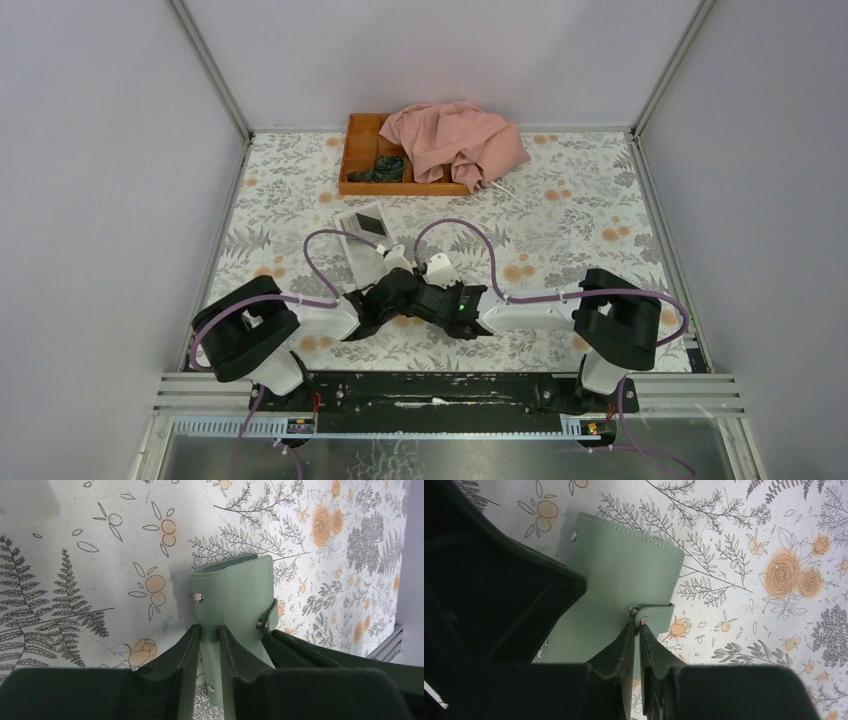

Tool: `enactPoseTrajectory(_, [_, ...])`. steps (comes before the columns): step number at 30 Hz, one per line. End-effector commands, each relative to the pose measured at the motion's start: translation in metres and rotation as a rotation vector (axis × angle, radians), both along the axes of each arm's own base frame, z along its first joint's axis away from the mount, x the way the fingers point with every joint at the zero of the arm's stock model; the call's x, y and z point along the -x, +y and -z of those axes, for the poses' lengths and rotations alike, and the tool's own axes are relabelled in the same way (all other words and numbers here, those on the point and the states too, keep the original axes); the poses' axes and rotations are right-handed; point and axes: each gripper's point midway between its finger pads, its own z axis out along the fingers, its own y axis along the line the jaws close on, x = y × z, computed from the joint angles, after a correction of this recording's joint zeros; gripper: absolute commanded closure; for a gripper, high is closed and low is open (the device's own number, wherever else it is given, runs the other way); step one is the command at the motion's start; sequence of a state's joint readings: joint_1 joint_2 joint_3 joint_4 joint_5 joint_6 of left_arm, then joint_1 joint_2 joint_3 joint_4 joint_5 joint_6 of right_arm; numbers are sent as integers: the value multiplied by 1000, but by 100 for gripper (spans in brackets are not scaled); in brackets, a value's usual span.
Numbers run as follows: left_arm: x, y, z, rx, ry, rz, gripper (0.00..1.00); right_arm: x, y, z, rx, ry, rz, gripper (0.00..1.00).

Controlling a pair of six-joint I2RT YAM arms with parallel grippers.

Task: Put the credit cards into the card holder
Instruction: Close the card holder at the center of the board.

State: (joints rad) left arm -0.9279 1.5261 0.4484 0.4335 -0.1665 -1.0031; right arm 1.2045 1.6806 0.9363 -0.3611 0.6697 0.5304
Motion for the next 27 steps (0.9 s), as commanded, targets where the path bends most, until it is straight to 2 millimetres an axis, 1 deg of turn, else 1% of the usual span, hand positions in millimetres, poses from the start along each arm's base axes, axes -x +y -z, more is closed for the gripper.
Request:
enactPoseTrajectory(1, [23,-12,-1,22,6,44,75,-35,68,-51,-265,-130,14,87])
enactPoseTrajectory(6, [26,-14,-3,57,21,46,78,-38,68,-54,-276,-140,24,89])
enactPoseTrajectory(11, [32,-17,0,98,52,49,80,-40,66,-57,-285,-149,37,92])
enactPoseTrajectory(18, [36,-17,1,124,69,45,81,-42,68,-60,-295,-155,38,92])
enactPoseTrajectory(27, [37,-14,4,123,75,38,81,-44,67,-56,-287,-151,43,92])
